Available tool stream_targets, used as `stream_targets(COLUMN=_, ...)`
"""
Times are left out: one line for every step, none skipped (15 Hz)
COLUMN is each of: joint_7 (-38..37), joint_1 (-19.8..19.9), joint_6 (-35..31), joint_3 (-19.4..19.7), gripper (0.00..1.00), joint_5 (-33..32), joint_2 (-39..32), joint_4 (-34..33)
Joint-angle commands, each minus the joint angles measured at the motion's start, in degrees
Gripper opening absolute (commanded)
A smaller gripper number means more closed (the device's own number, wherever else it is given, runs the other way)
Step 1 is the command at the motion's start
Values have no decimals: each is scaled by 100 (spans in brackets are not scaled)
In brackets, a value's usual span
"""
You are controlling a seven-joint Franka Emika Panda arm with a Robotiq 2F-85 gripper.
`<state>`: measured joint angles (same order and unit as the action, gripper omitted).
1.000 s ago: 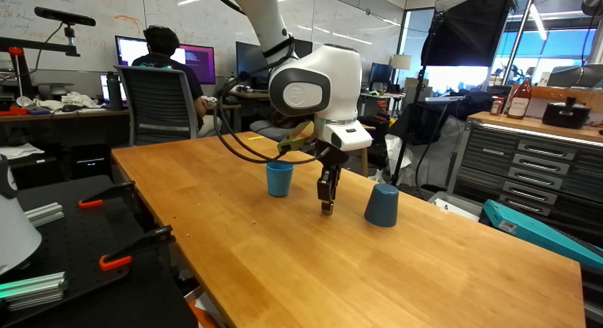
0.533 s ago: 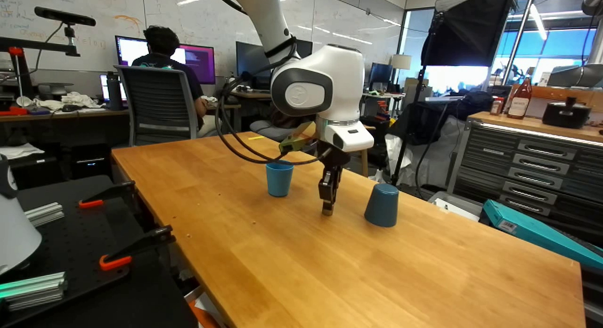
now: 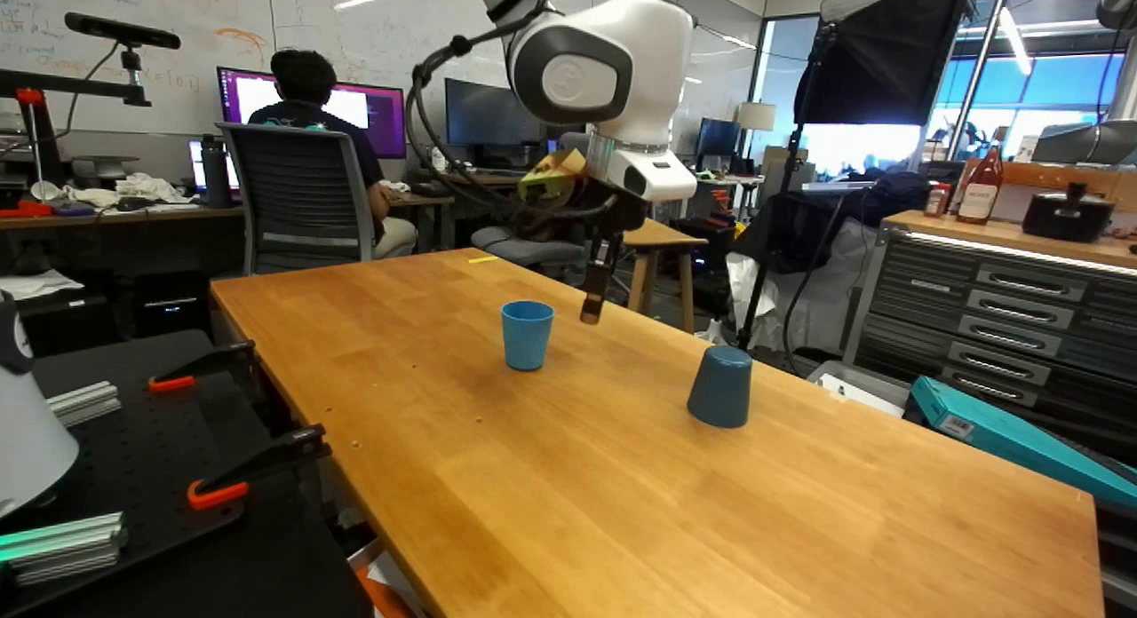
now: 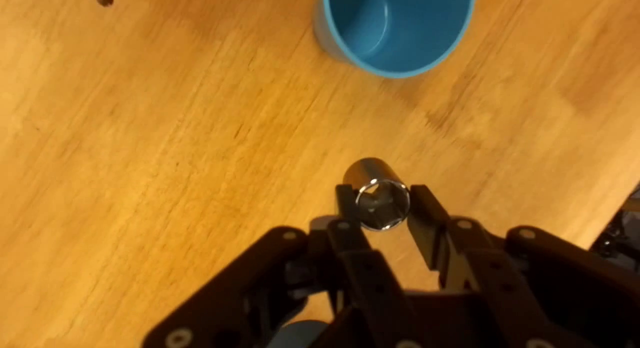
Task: Pick up the object on the table and put it inside the blue cup.
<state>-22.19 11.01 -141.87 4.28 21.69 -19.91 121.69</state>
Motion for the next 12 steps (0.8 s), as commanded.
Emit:
stream_targets(joint_7=277, joint_1=-83, joint_6=789, joint_3=-20, gripper=13, joint_5=197, joint_2=666, joint_4=157)
stream_targets(joint_7=287, joint_1=-117, joint_6=958, joint_3=-11, gripper=13, joint_5=192, joint_2=725, joint_4=141)
stream_targets(joint_7=282, joint_1=-173, joint_6=1049, joint_3=-19, gripper=13, joint_5=183, joint_2=743, joint_4=148)
stream_targets(joint_7=285, joint_1=-216, joint_6=1087, joint_3=-26, gripper=13, joint_5=189, joint_2=747, joint_4=154)
stream_targets(joint_7=291, joint_1=-269, joint_6=1077, joint_3=-42, gripper=13, joint_5=191, joint_2=724, joint_4=161)
stream_targets(joint_7=287, joint_1=-326, joint_6=1032, joint_3=-61, gripper=13, joint_5=193, joint_2=674, joint_4=150)
stream_targets(joint_7=301, joint_1=-364, joint_6=1036, joint_3=-83, gripper=13, joint_5=213, joint_2=623, joint_4=138)
stream_targets(joint_7=274, joint_1=-422, joint_6=1003, joint_3=-100, gripper=13, joint_5=194, joint_2=579, joint_4=145)
stream_targets(joint_7=276, joint_1=-460, joint_6=987, joint_3=-120, gripper=13, joint_5=196, joint_2=513, joint_4=135)
stream_targets(joint_7=266, joint_1=-495, joint_6=966, joint_3=-138, gripper=13, joint_5=202, joint_2=447, joint_4=127)
stream_targets(joint_7=258, joint_1=-524, joint_6=936, joint_3=-153, gripper=13, joint_5=209, joint_2=377, joint_4=112)
stream_targets(joint_7=229, joint_1=-554, joint_6=893, joint_3=-156, gripper=13, joint_5=189, joint_2=291, joint_4=89)
